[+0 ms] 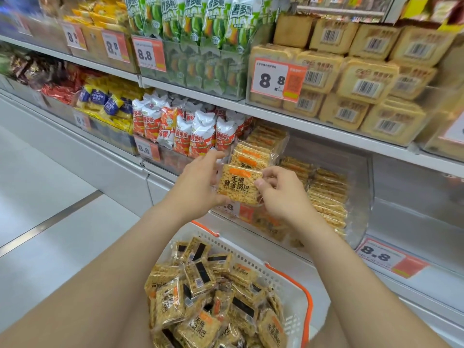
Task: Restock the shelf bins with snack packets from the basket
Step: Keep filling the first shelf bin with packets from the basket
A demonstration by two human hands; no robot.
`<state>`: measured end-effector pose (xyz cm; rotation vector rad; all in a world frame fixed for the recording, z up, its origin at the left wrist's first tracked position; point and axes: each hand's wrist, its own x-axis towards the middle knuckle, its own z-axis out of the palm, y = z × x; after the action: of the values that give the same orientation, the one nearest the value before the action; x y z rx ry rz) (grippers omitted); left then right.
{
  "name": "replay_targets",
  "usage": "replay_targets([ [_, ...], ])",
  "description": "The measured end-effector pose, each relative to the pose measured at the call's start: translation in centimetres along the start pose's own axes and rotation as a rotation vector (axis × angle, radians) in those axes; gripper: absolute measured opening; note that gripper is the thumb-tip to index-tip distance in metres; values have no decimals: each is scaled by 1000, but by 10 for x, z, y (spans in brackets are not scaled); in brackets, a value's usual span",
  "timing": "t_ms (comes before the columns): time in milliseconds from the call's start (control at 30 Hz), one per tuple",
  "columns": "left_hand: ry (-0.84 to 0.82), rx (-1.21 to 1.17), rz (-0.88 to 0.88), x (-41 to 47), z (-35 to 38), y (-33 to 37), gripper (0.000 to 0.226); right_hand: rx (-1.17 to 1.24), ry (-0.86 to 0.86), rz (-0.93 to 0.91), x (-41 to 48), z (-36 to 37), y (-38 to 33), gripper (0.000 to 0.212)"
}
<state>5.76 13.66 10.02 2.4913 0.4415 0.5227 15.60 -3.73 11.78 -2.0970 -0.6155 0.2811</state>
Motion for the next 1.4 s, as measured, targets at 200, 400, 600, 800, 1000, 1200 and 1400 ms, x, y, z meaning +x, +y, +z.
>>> replay_targets([
  [200,15,-39,-53,5,3,-1,101,45,23,-62,9,1,7,30],
  [400,40,-7,-33,7,2,-4,85,32,243,-125,26,2,16,27],
  [600,-42,151,1,10,8,-8,65,-318,349,-189,30,11,16,32],
  [800,-170,260,50,14,15,-13,81,-456,381,-269,29,16,11,34],
  [1000,-188,273,86,16,17,-14,87,-341,371,-249,29,18,12,31],
  [1200,-182,229,57,14,17,-17,86,-468,381,-246,30,22,11,34],
  [1400,-75,209,43,4,10,-19,26,-422,321,-544,13,34,5,20],
])
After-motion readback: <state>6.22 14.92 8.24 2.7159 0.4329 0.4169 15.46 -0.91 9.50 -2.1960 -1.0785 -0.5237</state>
